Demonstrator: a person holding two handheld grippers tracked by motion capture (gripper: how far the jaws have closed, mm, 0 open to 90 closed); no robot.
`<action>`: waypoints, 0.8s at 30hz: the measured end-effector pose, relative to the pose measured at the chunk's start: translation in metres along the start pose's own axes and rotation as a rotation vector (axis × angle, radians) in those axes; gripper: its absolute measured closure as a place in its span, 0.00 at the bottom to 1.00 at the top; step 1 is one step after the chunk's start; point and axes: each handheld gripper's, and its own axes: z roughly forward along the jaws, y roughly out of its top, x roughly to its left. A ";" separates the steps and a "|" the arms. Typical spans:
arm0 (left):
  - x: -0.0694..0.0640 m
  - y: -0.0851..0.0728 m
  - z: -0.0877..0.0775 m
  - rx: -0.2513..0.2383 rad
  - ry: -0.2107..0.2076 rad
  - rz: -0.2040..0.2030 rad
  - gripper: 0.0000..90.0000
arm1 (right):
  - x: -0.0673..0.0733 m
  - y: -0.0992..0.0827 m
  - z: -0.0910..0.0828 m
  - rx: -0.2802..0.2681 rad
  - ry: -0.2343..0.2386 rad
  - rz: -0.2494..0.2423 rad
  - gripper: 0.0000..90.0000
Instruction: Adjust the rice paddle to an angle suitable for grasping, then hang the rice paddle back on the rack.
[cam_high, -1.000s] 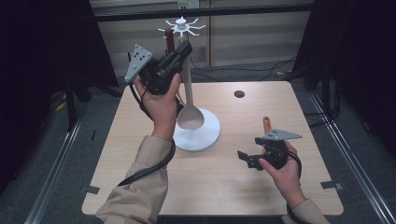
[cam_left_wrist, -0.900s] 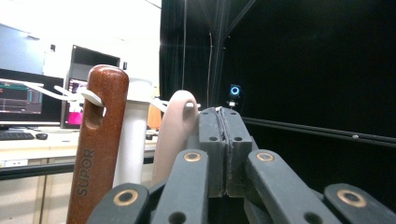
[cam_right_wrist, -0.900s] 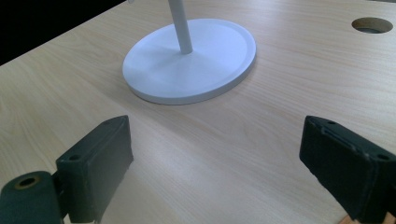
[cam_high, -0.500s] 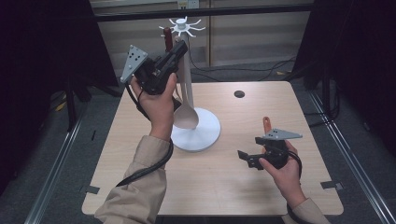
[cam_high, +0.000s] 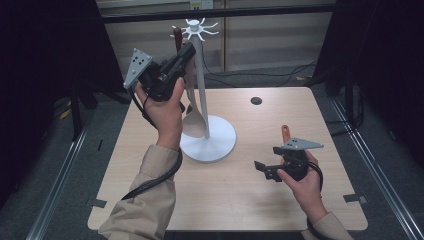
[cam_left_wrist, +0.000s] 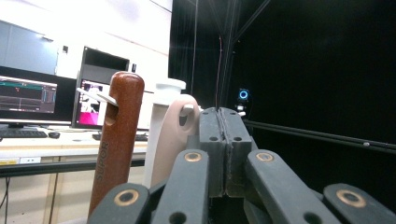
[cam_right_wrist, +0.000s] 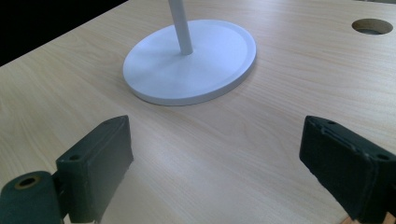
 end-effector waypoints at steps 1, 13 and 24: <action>0.000 0.000 0.000 -0.002 0.002 -0.001 0.99 | 0.000 0.000 0.000 0.000 0.001 0.000 0.10; 0.003 0.002 -0.002 -0.002 0.003 -0.001 0.99 | 0.001 0.000 0.001 0.004 0.001 0.000 0.10; 0.007 0.003 -0.004 -0.006 0.012 -0.010 0.99 | 0.000 0.000 0.001 0.003 0.001 -0.001 0.10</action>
